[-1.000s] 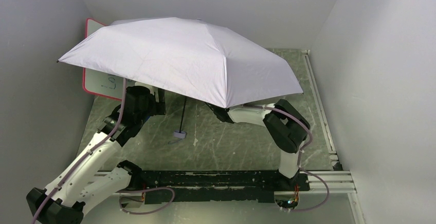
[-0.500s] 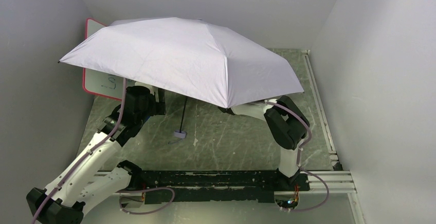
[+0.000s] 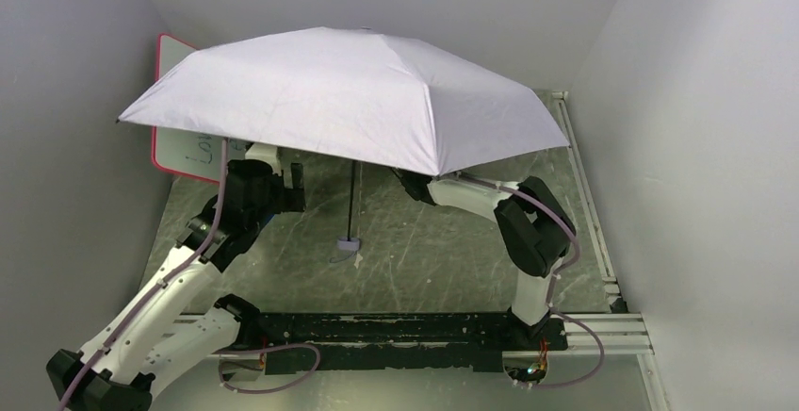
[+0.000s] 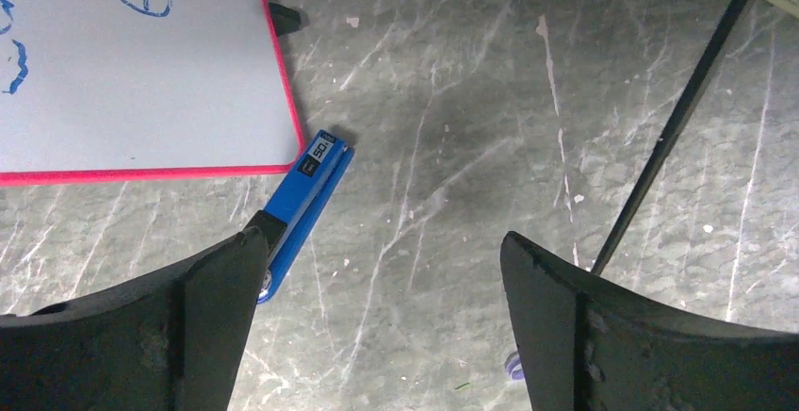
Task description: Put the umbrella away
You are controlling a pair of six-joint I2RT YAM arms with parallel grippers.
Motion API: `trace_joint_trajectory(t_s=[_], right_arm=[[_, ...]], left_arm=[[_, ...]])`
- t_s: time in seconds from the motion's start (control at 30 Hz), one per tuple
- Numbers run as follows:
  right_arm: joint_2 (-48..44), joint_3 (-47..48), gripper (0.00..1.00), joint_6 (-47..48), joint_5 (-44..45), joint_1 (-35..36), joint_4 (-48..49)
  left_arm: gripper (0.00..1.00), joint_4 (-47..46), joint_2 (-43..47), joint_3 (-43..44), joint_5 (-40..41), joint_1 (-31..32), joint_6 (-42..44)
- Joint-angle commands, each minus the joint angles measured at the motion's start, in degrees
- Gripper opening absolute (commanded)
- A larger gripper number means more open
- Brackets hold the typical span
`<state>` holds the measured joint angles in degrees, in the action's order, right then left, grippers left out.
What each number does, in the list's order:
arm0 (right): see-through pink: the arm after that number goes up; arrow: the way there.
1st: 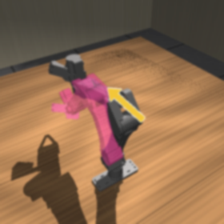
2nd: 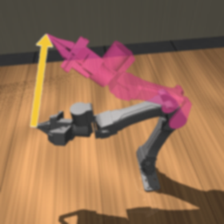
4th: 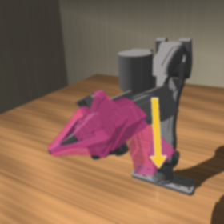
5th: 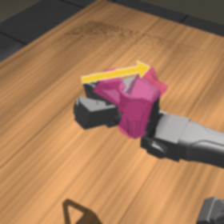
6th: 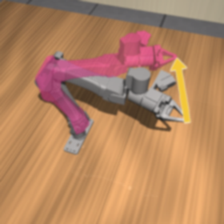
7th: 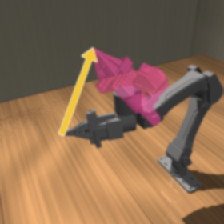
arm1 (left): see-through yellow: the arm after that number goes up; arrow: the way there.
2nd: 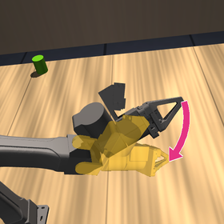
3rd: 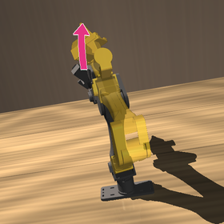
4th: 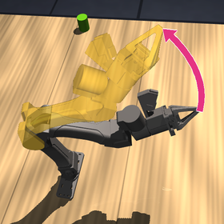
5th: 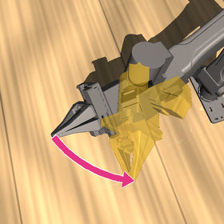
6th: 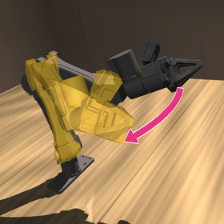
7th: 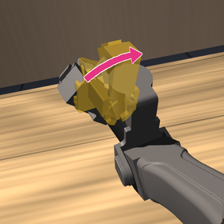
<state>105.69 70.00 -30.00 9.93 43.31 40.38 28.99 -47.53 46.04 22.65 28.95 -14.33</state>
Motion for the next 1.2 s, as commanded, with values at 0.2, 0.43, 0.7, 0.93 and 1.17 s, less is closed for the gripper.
trace_joint_trajectory(t_s=[0.2,0.43,0.7,0.93,1.17], right_arm=[[-13.7,-2.6,0.0,-7.7,-4.7,-5.0,6.5],[-23.7,-7.7,0.0,-11.6,-8.7,-7.7,5.7],[-37.2,-13.8,0.0,-11.9,-13.5,-9.7,-0.5],[-46.0,-20.8,0.0,-14.0,-12.2,-9.7,-1.3],[-52.3,-25.1,0.0,-14.5,-10.5,-9.7,-3.0]], left_arm=[[0.97,-8.2,7.8,-3.3,-11.5,-0.9,-2.4],[0.97,-19.0,6.1,-1.2,-31.4,-0.9,-8.4],[0.97,-26.6,-2.5,6.2,-42.7,-0.3,-15.3],[0.97,-38.5,-10.1,5.9,-46.0,7.3,-16.2],[0.97,-47.1,-16.3,8.7,-47.9,13.6,-16.1]])
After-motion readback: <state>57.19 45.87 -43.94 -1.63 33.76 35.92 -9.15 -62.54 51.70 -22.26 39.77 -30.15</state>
